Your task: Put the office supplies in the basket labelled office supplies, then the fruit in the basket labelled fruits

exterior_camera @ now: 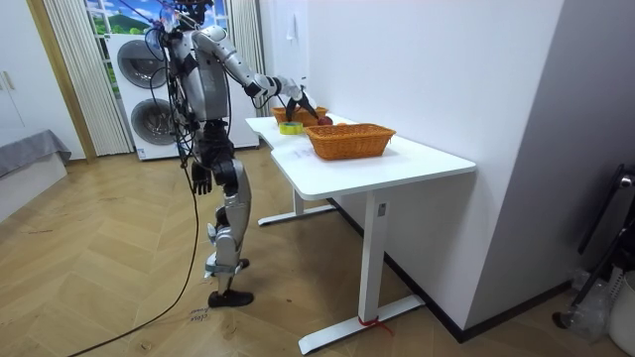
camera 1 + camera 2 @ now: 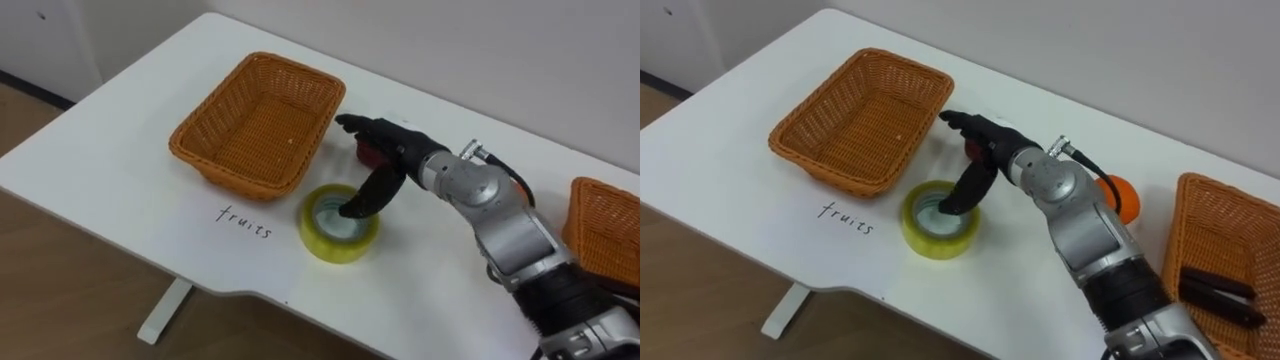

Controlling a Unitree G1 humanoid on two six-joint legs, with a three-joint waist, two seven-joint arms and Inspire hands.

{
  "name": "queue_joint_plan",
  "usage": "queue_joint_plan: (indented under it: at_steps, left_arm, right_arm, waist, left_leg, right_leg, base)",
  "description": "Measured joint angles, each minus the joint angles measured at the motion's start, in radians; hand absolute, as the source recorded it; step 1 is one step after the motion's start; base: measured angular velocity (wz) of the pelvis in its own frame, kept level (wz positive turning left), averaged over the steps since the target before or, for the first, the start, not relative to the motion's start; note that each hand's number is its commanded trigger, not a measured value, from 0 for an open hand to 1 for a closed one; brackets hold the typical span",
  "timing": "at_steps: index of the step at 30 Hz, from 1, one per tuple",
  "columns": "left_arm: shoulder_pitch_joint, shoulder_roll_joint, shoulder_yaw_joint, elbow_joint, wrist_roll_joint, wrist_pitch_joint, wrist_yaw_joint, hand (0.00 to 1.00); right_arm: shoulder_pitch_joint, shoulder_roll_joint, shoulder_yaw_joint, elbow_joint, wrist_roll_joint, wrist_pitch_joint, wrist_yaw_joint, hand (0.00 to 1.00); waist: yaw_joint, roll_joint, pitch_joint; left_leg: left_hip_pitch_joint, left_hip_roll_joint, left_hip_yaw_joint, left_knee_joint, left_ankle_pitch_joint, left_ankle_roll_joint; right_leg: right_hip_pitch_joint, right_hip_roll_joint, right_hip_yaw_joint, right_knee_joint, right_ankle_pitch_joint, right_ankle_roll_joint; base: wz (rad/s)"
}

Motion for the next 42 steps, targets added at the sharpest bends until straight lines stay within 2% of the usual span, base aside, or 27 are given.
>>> queue_joint_plan:
  at_steps: [9,11,16,26,33,36,37,38,39,40,41,42]
  left_arm:
    - [0.000,0.000,-0.020,-0.049,0.001,0.002,0.000,0.00]
    - [-0.001,-0.002,-0.020,-0.049,0.001,0.002,0.000,0.00]
    - [-0.001,-0.002,-0.020,-0.049,0.001,0.006,0.000,0.00]
    - [-0.002,-0.001,-0.020,-0.075,0.000,0.028,0.008,0.00]
    - [0.000,-0.001,-0.020,-0.082,0.001,0.034,0.021,0.00]
    - [-0.001,-0.001,-0.020,-0.087,0.001,0.049,0.021,0.00]
    - [-0.001,-0.001,-0.020,-0.088,0.000,0.053,0.021,0.00]
    - [-0.005,-0.001,-0.020,-0.089,0.000,0.056,0.021,0.00]
    - [-0.008,-0.001,-0.020,-0.089,0.000,0.057,0.021,0.00]
    - [-0.009,-0.002,-0.021,-0.089,0.000,0.061,0.021,0.00]
    - [-0.010,-0.002,-0.021,-0.089,0.000,0.062,0.021,0.00]
    - [-0.010,-0.002,-0.021,-0.089,0.000,0.063,0.021,0.00]
  right_arm:
    - [0.000,0.003,0.044,0.025,-0.068,0.015,0.029,0.00]
    - [-0.001,0.005,0.046,0.040,-0.086,0.019,0.029,0.00]
    - [-0.012,0.018,0.046,0.069,-0.129,0.028,0.029,0.00]
    - [-0.025,0.023,0.052,0.107,-0.144,0.067,0.038,0.00]
    - [-0.025,0.023,0.062,0.123,-0.148,0.066,0.024,0.00]
    - [-0.025,0.023,0.062,0.131,-0.153,0.067,0.024,0.00]
    - [-0.025,0.023,0.062,0.135,-0.153,0.067,0.024,0.04]
    - [-0.025,0.023,0.062,0.136,-0.158,0.068,0.024,0.30]
    - [-0.025,0.023,0.062,0.137,-0.166,0.068,0.024,0.80]
    - [-0.025,0.023,0.062,0.138,-0.177,0.068,0.024,0.94]
    - [-0.025,0.023,0.062,0.140,-0.184,0.068,0.024,1.00]
    - [-0.025,0.023,0.062,0.140,-0.186,0.068,0.024,1.00]
  waist:
    - [0.038,0.000,0.0012]
    - [0.046,-0.005,0.0039]
    - [0.047,-0.013,0.0072]
    - [0.051,-0.012,0.0078]
    - [0.052,-0.011,0.0079]
    - [0.055,-0.011,0.0078]
    - [0.057,-0.010,0.0079]
    - [0.061,-0.010,0.0080]
    - [0.062,-0.010,0.0081]
    - [0.067,-0.010,0.0083]
    - [0.069,-0.009,0.0088]
    - [0.070,-0.008,0.0088]
  left_leg:
    - [-0.012,-0.001,0.003,0.007,0.000,-0.001]
    - [-0.012,-0.001,0.002,0.006,0.000,-0.001]
    - [-0.012,-0.001,0.001,0.007,0.000,-0.001]
    - [-0.011,-0.001,0.001,0.007,0.000,-0.001]
    - [-0.016,-0.001,-0.001,0.010,0.000,-0.001]
    - [-0.020,-0.001,-0.003,0.015,0.000,-0.001]
    - [-0.022,-0.001,-0.003,0.017,0.000,-0.001]
    - [-0.024,-0.001,-0.003,0.020,0.000,-0.001]
    - [-0.026,-0.001,-0.003,0.021,0.000,-0.001]
    - [-0.028,-0.001,-0.003,0.023,0.000,-0.001]
    - [-0.029,-0.001,-0.003,0.024,0.000,-0.001]
    - [-0.029,-0.001,-0.003,0.024,0.000,-0.001]
  right_leg:
    - [-0.011,0.000,-0.001,0.000,0.000,0.000]
    - [-0.011,0.000,-0.002,0.000,0.000,0.000]
    - [-0.011,-0.001,-0.005,0.000,0.000,0.000]
    - [-0.009,-0.001,-0.005,0.001,0.000,0.000]
    - [-0.010,-0.001,-0.009,0.001,0.000,0.000]
    - [-0.010,-0.001,-0.011,0.001,0.000,0.000]
    - [-0.010,-0.001,-0.011,0.001,0.000,0.000]
    - [-0.011,0.000,-0.011,0.001,0.000,0.000]
    - [-0.012,0.000,-0.011,0.001,0.000,0.000]
    - [-0.013,0.000,-0.011,0.001,0.000,0.000]
    - [-0.013,-0.001,-0.011,0.001,0.000,0.000]
    - [-0.013,-0.001,-0.011,0.001,0.000,0.000]
  base:
    - [0.00]
    - [0.00]
    - [0.00]
    - [0.00]
    - [0.00]
    - [0.02]
    - [0.00]
    - [0.00]
    - [0.00]
    - [0.00]
    - [0.00]
    - [0.00]
